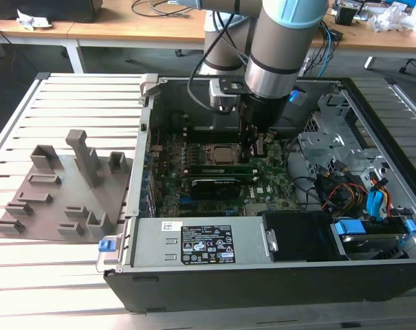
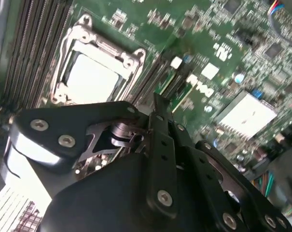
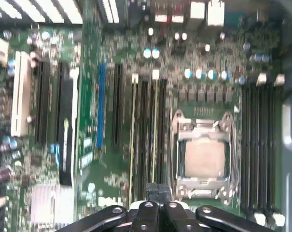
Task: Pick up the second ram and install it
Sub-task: 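Press down the second ram until it locks into place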
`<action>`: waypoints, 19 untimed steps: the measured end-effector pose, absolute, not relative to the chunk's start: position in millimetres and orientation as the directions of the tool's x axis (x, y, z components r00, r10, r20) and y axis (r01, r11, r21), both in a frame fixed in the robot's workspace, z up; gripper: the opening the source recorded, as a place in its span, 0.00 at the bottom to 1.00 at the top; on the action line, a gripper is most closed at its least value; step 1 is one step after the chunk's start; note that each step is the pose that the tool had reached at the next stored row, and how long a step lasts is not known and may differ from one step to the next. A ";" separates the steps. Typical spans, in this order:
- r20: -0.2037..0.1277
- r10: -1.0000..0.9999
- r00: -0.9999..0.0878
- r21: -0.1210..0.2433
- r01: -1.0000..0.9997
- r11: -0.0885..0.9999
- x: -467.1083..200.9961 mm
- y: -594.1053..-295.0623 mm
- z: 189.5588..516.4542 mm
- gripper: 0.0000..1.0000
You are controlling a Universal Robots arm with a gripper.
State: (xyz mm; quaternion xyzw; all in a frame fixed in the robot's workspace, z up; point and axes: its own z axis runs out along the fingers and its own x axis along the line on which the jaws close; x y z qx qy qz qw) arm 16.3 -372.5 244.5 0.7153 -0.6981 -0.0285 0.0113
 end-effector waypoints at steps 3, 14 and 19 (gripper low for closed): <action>-0.025 -0.999 0.024 0.062 -0.998 -0.025 22.9 -372.6 231.8 0.11; -0.025 -0.999 0.024 0.057 -0.998 -0.025 -44.6 -372.7 244.8 0.11; -0.025 -0.999 0.024 0.056 -0.998 -0.025 -65.8 -372.8 231.9 0.11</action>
